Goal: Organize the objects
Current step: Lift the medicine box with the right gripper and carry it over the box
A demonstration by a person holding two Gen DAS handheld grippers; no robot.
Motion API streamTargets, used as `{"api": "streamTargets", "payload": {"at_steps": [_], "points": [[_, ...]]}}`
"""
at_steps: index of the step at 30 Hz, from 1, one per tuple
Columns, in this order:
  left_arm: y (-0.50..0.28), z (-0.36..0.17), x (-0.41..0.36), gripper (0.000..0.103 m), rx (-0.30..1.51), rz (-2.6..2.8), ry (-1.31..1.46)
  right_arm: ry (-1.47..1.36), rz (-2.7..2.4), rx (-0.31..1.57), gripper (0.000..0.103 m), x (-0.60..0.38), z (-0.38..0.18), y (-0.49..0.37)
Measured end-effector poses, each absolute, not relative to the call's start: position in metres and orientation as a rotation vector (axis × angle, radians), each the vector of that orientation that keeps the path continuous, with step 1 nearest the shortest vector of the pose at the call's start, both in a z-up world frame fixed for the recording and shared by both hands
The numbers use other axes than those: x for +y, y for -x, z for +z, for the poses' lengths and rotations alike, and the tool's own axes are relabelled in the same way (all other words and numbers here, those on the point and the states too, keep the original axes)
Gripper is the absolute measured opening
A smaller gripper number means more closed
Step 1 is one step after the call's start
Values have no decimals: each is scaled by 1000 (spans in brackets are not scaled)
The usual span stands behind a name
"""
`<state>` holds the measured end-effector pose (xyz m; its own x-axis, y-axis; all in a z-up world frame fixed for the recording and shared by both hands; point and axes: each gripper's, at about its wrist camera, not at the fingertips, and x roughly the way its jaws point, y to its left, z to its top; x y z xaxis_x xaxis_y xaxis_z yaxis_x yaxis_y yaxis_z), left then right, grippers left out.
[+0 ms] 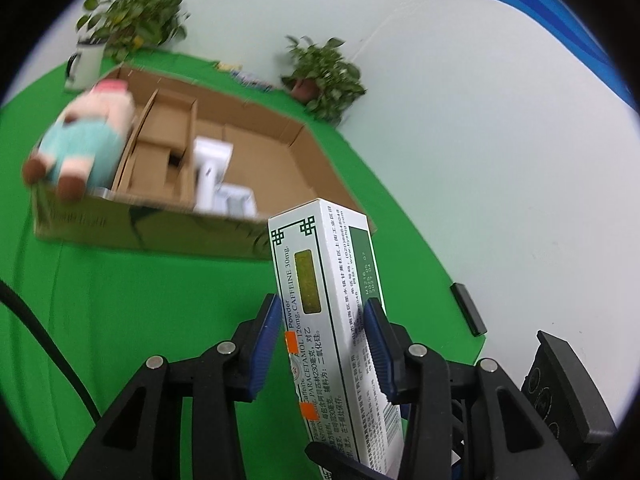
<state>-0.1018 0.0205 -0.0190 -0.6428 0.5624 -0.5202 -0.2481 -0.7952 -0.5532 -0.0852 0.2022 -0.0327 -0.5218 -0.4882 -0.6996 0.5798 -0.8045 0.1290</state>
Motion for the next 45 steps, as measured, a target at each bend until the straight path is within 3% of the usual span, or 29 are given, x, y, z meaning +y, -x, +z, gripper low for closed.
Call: {"api": "streamTargets", "payload": {"at_steps": [20,45], "points": [[150,70,44,40,-478,2401,777,-776,-2536,231,60,213,60,142],[267,74,45,40,-517,2332,854,-820,-2549,239,60,195,83,242]]}}
